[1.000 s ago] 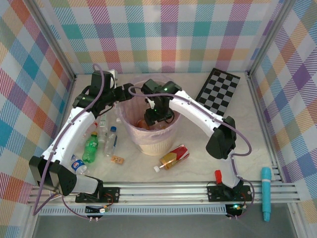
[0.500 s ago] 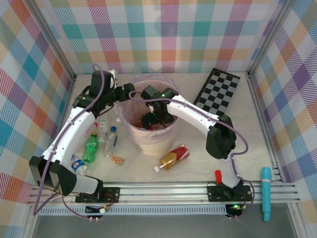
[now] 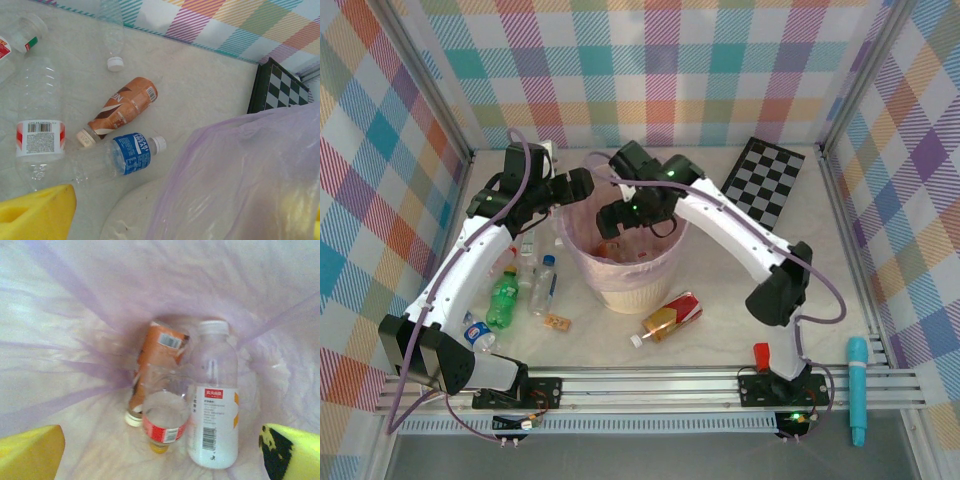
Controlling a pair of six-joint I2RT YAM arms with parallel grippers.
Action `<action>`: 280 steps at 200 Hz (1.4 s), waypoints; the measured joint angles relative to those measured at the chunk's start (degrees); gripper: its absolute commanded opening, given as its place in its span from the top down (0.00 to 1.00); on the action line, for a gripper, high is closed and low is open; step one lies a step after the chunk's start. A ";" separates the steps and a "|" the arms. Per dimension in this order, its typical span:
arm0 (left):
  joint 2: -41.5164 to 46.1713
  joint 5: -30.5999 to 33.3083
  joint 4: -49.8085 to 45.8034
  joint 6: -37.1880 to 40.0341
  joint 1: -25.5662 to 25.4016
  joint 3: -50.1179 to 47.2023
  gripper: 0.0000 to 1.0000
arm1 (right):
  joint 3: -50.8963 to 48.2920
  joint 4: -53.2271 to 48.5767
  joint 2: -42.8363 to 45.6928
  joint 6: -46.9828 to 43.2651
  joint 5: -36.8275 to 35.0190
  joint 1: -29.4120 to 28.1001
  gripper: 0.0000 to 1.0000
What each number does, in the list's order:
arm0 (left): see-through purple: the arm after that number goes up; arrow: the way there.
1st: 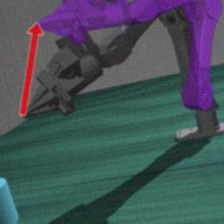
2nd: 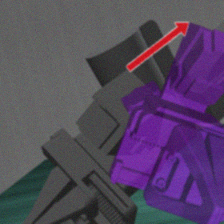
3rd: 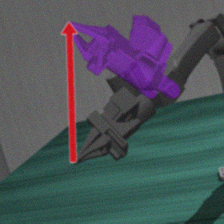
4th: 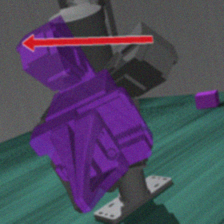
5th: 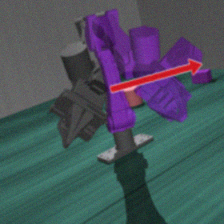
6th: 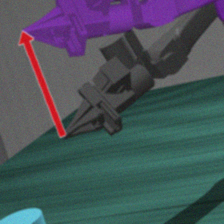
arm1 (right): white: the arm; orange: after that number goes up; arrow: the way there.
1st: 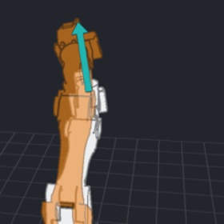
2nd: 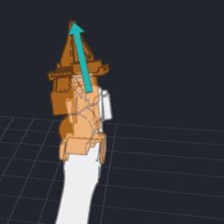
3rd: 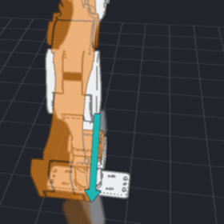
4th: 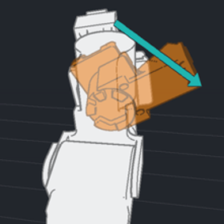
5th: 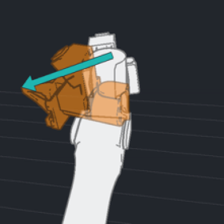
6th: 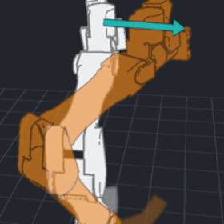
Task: Put the plastic bottles in the bin
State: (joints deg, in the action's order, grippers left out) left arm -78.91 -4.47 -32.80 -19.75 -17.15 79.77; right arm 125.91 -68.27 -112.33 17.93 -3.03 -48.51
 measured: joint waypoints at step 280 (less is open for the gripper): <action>-0.35 -2.58 2.78 0.11 0.02 -0.81 0.14 | -76.63 24.33 41.48 66.38 2.95 -1.73 0.09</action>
State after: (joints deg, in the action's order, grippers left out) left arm -79.26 -7.05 -30.02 -19.64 -17.12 78.96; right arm 49.28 -43.94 -70.85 84.31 -0.08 -50.24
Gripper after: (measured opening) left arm 0.857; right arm 0.907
